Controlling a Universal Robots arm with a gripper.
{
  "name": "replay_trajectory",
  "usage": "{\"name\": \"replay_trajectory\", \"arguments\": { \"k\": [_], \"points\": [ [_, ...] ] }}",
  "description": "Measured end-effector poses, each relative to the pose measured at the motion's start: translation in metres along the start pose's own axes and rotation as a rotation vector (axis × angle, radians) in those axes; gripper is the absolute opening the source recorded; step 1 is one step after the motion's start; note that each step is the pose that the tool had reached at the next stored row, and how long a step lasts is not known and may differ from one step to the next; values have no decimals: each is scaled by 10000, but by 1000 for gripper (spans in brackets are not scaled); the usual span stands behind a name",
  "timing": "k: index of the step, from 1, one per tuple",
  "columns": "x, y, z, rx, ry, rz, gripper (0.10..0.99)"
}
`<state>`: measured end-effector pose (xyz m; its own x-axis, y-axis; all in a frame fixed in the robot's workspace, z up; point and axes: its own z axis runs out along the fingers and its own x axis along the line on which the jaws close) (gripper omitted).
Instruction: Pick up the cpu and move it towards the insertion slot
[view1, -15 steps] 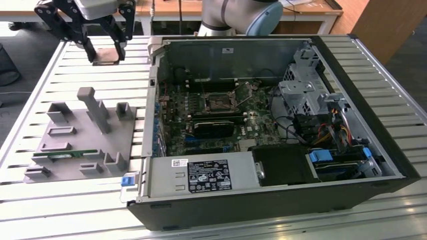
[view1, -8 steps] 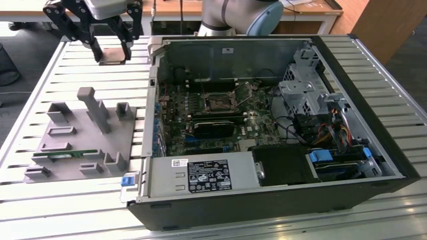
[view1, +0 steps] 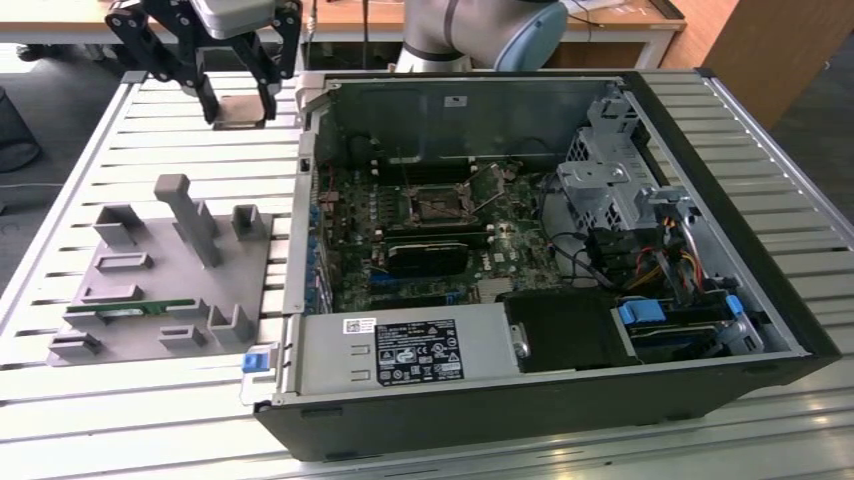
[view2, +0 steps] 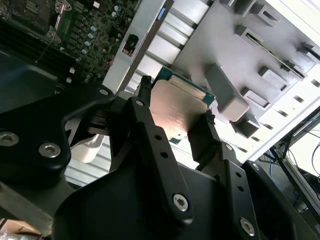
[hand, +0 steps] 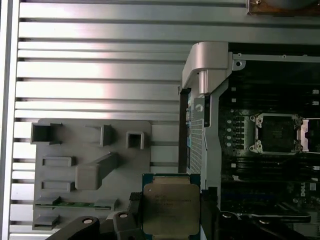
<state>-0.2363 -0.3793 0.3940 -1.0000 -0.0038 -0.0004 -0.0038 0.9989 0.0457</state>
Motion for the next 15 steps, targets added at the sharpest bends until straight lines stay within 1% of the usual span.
{"name": "replay_trajectory", "arguments": {
  "k": [9,15],
  "points": [
    [-142,4,0,0,1,0,541],
    [-219,7,1,0,0,0,541]
  ]
}}
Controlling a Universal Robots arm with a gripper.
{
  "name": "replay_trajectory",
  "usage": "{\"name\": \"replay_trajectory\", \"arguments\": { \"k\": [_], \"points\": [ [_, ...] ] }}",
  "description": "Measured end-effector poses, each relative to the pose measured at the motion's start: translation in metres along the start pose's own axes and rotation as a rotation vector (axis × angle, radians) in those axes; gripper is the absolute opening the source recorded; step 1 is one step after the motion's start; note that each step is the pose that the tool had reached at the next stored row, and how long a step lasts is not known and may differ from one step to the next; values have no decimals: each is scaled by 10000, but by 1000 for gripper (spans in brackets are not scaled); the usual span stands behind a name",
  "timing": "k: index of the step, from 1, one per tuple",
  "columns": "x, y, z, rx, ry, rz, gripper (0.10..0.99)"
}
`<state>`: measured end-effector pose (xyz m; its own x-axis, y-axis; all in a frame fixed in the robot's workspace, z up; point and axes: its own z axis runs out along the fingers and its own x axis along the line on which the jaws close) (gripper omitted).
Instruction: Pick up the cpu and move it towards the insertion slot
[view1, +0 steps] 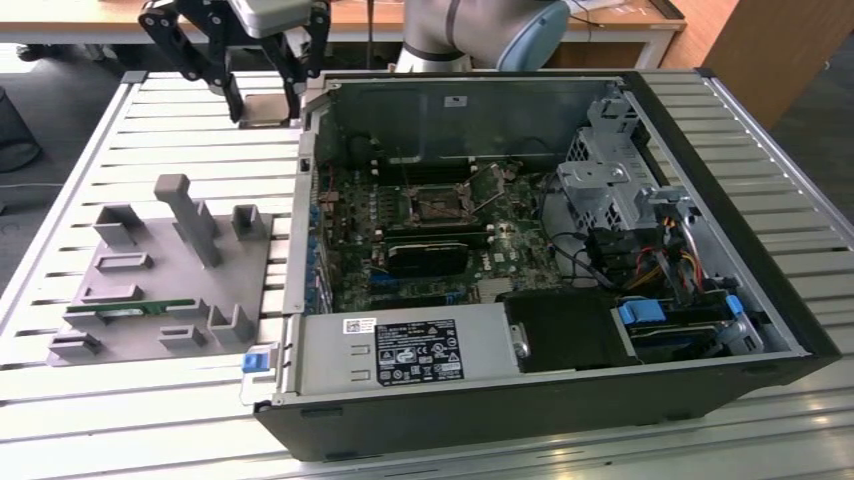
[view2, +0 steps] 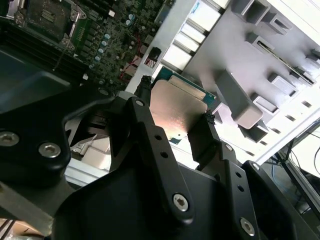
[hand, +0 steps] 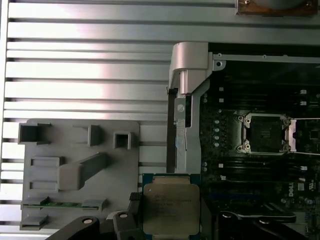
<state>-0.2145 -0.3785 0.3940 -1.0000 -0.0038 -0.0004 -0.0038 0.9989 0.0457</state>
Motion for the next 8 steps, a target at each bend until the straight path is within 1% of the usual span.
{"name": "replay_trajectory", "arguments": {
  "k": [8],
  "points": [
    [-128,27,1,1,1,0,541]
  ]
}}
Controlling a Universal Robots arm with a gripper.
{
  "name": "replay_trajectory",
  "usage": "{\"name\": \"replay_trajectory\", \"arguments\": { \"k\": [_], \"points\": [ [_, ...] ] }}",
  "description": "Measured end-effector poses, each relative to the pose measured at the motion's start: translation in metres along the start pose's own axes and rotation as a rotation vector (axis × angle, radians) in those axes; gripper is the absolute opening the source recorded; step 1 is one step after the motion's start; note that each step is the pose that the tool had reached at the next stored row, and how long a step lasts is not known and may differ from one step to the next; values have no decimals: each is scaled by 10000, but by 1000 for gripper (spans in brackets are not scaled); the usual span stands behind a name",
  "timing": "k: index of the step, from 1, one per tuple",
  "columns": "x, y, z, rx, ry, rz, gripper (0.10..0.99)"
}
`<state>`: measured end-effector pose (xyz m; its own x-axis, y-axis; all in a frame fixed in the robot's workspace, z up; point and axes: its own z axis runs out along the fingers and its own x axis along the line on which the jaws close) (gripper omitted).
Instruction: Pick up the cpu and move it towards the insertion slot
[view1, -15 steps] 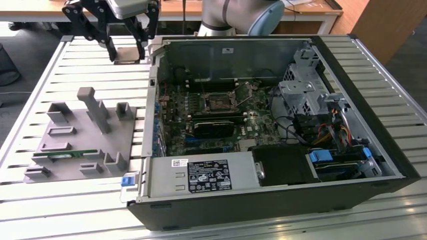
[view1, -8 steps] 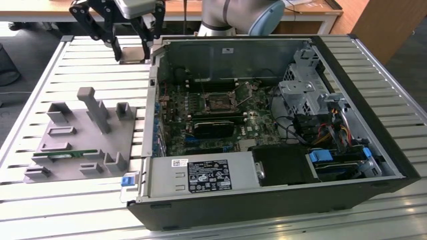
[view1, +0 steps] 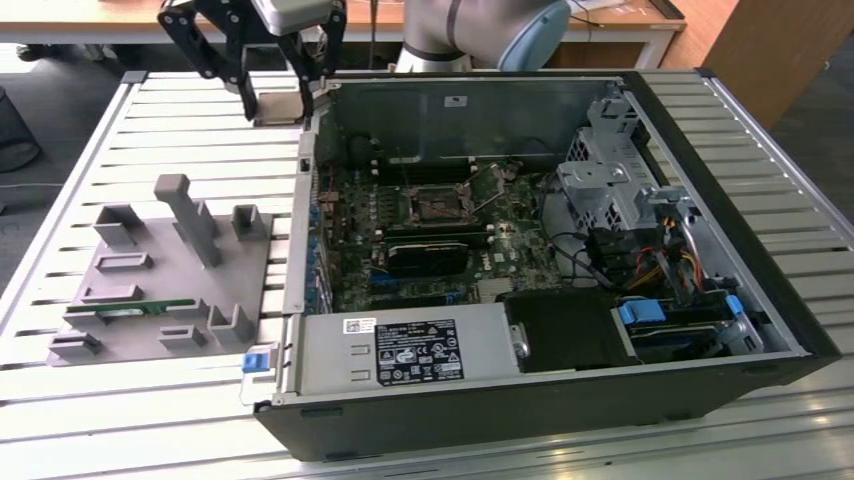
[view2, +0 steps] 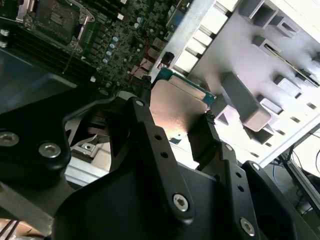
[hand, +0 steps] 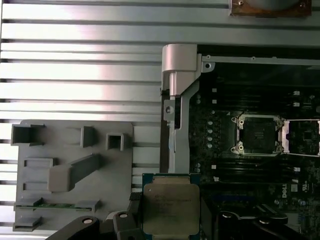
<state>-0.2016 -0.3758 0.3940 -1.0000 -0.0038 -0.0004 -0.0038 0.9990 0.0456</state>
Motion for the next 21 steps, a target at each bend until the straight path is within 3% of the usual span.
{"name": "replay_trajectory", "arguments": {
  "k": [21],
  "points": [
    [-360,96,6,-1,0,0,541]
  ]
}}
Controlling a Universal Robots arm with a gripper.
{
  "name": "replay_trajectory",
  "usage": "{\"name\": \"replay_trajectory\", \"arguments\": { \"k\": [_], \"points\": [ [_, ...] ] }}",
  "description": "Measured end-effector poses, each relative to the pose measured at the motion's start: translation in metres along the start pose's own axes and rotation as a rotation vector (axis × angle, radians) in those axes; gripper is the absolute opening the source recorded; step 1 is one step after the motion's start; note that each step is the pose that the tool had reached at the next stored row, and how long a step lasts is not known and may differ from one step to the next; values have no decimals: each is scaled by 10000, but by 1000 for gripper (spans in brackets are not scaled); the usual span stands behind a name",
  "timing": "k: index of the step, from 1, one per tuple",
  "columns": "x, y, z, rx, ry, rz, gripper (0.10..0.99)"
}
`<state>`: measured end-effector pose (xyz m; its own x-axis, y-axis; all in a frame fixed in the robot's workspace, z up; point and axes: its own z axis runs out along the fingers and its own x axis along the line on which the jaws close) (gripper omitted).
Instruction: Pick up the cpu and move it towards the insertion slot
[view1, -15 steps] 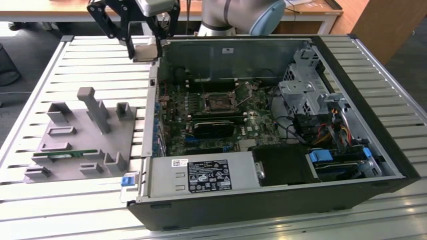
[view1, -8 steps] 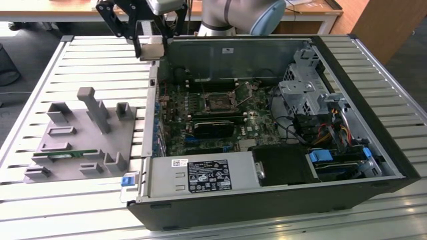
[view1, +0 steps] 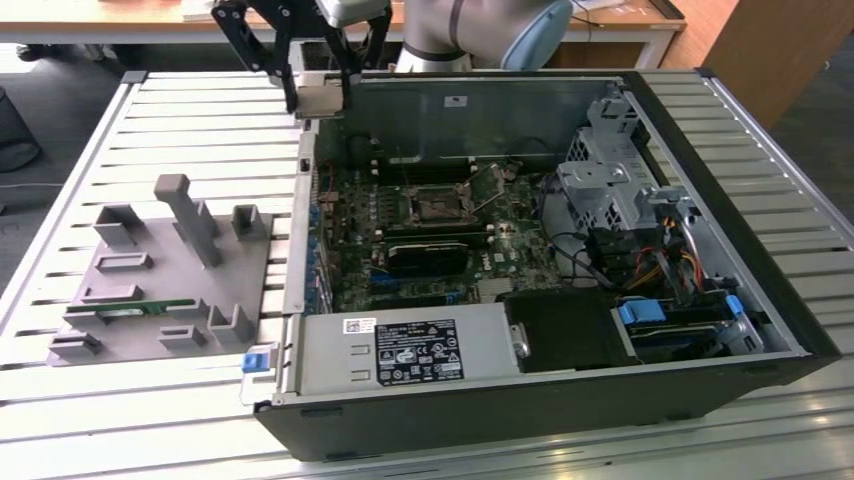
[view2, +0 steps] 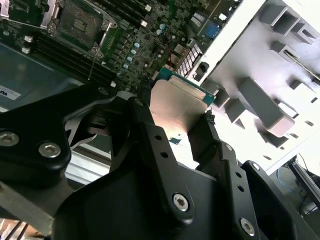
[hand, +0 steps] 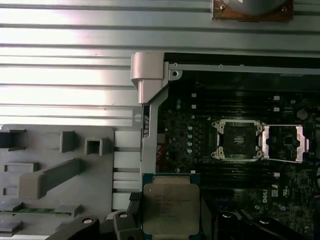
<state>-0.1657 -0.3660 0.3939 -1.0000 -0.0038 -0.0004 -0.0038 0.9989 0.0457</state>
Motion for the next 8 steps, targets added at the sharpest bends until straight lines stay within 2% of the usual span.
{"name": "replay_trajectory", "arguments": {
  "k": [8],
  "points": [
    [-134,34,2,0,0,0,541]
  ]
}}
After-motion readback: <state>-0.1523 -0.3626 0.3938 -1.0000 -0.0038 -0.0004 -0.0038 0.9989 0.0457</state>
